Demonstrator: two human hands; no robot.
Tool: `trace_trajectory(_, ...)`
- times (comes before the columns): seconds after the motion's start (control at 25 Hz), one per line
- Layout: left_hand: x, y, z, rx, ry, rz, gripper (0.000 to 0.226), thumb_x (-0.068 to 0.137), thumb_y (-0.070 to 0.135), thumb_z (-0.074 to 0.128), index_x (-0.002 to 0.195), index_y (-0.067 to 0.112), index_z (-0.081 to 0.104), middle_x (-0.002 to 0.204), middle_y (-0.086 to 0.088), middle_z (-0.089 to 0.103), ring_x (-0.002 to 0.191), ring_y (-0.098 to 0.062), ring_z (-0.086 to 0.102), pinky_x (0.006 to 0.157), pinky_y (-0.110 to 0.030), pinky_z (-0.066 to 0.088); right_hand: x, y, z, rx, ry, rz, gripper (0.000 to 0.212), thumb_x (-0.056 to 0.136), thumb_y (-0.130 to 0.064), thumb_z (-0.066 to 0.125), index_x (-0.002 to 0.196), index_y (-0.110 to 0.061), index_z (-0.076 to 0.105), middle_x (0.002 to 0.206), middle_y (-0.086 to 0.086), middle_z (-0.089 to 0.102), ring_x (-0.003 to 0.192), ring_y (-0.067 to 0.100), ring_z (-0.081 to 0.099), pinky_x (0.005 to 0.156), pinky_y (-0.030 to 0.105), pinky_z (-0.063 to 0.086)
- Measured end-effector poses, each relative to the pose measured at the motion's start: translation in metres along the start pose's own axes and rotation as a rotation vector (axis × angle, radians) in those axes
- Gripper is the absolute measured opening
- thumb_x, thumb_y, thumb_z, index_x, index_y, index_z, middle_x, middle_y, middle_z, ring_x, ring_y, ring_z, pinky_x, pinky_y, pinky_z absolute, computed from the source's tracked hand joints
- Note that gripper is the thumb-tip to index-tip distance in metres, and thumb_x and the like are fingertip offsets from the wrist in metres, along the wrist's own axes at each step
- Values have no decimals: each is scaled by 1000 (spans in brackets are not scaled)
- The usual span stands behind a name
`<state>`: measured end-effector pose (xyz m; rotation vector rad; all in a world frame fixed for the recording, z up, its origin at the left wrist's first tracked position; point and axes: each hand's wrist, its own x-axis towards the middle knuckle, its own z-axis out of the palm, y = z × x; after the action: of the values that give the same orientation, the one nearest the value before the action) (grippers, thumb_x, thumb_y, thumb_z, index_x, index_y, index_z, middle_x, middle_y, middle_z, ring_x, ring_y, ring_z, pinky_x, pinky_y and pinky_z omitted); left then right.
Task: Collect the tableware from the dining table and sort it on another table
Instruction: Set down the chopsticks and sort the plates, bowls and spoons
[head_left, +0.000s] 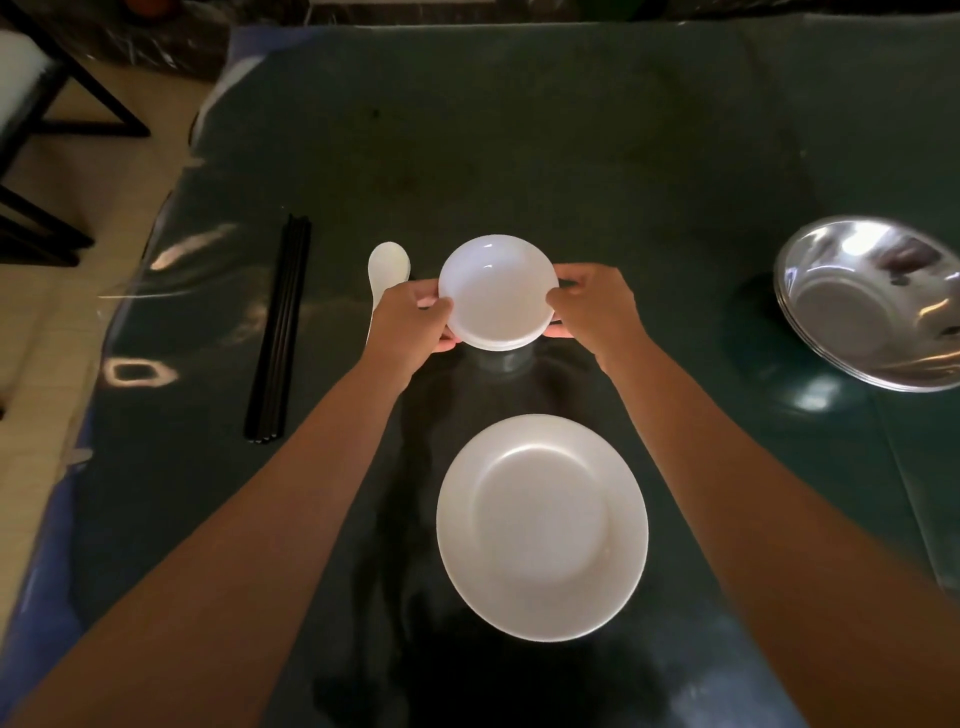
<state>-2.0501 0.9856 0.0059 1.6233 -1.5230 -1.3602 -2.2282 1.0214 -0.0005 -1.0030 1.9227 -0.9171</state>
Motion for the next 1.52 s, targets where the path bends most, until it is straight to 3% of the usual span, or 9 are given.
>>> trace_trajectory(0.2,-17,-4,-6,160,-24,6,38,93,23,46,131,18,48,117,2,59,82,-13,68,79,-27,54,-12,8,-12,-38,-11,-7,42,88,-21,53,130,-18,47,120,6,63,100,21,63,83,37,56)
trace_trajectory(0.36,-78,-26,-23,279,-9,239,49,84,35,57,131,31,45,126,9,50,100,-3,60,83,-20,50,-74,38,-42,-269,123,-228,43,85,-27,58,127,-25,51,123,0,58,94,9,57,79,23,50)
trace_trajectory(0.52,-153,-66,-29,486,-297,412,85,66,53,65,137,53,20,150,22,9,140,-2,14,105,-30,31,-162,89,-55,-399,-22,-268,52,81,-27,66,130,-31,50,146,2,31,123,16,42,97,36,45)
trace_trajectory(0.68,-185,-94,-16,684,-370,519,82,71,52,66,138,52,19,148,30,-19,139,2,-11,110,-31,15,-209,112,-44,-350,-129,-105,49,83,-22,65,128,-32,52,144,3,38,108,15,56,90,34,54)
trace_trajectory(0.8,-190,-104,-11,741,-403,595,75,71,50,69,136,41,34,154,19,-11,143,-12,-16,109,-43,11,-214,112,-36,-301,-44,-97,45,82,-14,66,124,-27,57,135,0,50,98,11,55,90,32,52)
trace_trajectory(0.92,-193,-111,-4,726,-316,693,61,69,26,80,124,28,53,151,0,21,142,-31,6,105,-51,29,-213,112,-34,-235,8,-75,43,80,-9,67,120,-24,61,131,-4,54,101,9,56,90,25,49)
trace_trajectory(1.2,-185,-121,6,693,-212,842,50,71,27,75,117,27,57,144,-3,34,139,-34,21,106,-47,29,-212,117,-43,-30,25,-50,42,78,-4,67,114,-25,65,119,-27,50,97,2,58,73,-5,40)
trace_trajectory(1.36,-165,-102,41,658,-218,883,48,64,20,83,109,17,68,141,-6,36,135,-39,28,103,-48,35,-190,123,-74,-8,64,-15,42,77,-4,67,108,-34,67,110,-39,48,80,-2,62,68,-4,42)
trace_trajectory(1.52,-136,-67,83,649,-246,854,47,57,12,87,102,9,71,133,-21,51,127,-50,36,91,-59,46,-144,127,-110,-54,93,14,41,79,-8,64,110,-34,65,108,-23,56,86,6,63,84,17,49)
